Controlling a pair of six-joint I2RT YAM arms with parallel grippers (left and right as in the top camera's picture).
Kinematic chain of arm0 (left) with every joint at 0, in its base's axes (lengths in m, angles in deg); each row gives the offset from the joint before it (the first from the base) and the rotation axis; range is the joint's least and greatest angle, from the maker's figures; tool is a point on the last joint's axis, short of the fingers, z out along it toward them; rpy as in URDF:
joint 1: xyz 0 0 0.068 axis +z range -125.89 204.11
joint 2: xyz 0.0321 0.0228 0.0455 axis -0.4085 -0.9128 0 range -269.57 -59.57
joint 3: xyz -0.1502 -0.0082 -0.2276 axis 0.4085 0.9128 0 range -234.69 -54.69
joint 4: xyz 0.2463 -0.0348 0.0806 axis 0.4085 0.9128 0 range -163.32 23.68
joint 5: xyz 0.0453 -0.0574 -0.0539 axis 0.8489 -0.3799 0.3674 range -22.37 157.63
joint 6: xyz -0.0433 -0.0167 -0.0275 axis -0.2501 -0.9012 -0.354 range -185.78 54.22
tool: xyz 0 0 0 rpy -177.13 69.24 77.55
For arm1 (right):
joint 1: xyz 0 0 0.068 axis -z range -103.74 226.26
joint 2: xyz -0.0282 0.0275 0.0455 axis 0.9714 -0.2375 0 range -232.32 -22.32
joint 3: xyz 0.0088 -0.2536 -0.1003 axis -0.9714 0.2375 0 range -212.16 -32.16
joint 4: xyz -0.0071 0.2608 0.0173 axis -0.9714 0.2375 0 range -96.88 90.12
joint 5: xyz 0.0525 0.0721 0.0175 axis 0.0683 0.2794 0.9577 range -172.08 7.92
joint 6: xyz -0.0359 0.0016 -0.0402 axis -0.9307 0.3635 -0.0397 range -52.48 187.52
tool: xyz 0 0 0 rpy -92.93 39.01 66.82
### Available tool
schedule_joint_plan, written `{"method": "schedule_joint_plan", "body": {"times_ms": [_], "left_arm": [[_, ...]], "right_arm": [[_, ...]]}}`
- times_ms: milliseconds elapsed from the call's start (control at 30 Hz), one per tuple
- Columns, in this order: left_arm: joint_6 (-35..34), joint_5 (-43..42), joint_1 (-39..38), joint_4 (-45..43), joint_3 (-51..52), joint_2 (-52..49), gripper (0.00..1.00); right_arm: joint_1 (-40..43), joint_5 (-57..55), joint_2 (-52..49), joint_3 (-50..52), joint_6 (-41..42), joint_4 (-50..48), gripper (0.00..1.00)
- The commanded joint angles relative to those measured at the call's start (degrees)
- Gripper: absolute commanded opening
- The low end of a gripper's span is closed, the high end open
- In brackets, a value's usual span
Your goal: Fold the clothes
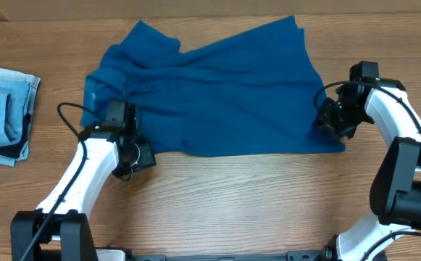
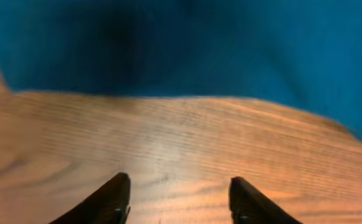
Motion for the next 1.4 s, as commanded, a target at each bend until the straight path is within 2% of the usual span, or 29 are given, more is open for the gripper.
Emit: {"method": "schedule_joint_plan", "body": {"times_ms": [0,133,267,467,567,600,700,767,800,1000,1100,1167,1267,1367], "left_arm": [[0.1,-1.9,0.6,-4.6,2.8,0.9,0.55],[1.9,-1.2,0.6,-11.0,3.1,0.9,0.67],[3.2,2.6,0.6,-13.1,3.1,0.2,0.71],[4.3,3.9,0.6,-18.0,3.1,-5.0,0.80],[4.4,1.0,0.6,-20.4,3.1,-9.9,0.81],[4.3,0.2,0.6,-20.9,3.1,-11.5,0.80],[4.3,-4.3,0.6,-20.4,3.0,-14.4,0.40],[4.0,-7.6,0.6,-17.6,3.0,-14.4,0.08],[2.3,-10.4,0.6,-14.5,3.0,-14.4,0.04],[0.2,-20.3,0.6,5.7,3.0,-14.4,0.04],[2.5,-20.4,0.6,13.0,3.0,-14.4,0.04],[4.9,-17.0,0.6,18.8,3.0,-14.4,0.04],[5.7,-13.1,0.6,21.7,3.0,-14.4,0.04],[5.7,-13.0,0.6,21.6,3.0,-14.4,0.04]], "right_arm": [[0.0,-0.8,0.6,0.2,0.2,-1.0,0.20],[0.0,-0.6,0.6,2.8,1.3,-3.5,0.15],[0.0,-0.6,0.6,7.5,3.7,-6.6,0.08],[0.0,-0.6,0.6,10.3,5.0,-8.4,0.07],[0.0,-0.6,0.6,10.3,4.9,-8.2,0.07],[0.0,-0.6,0.6,10.3,4.9,-8.1,0.07],[0.0,-0.9,0.6,10.3,4.9,-6.2,0.06],[0.0,-2.6,0.6,10.3,6.0,-4.3,0.04],[0.0,-4.0,0.6,10.3,7.2,-3.0,0.04],[0.4,-11.9,0.6,10.3,13.1,2.5,0.04],[2.4,-16.1,0.6,10.3,13.8,3.9,0.04],[4.9,-22.1,0.6,10.3,15.2,4.8,0.04],[8.9,-23.6,0.6,10.1,16.5,3.7,0.04],[13.1,-23.5,0.6,10.1,16.5,3.2,0.04]]}}
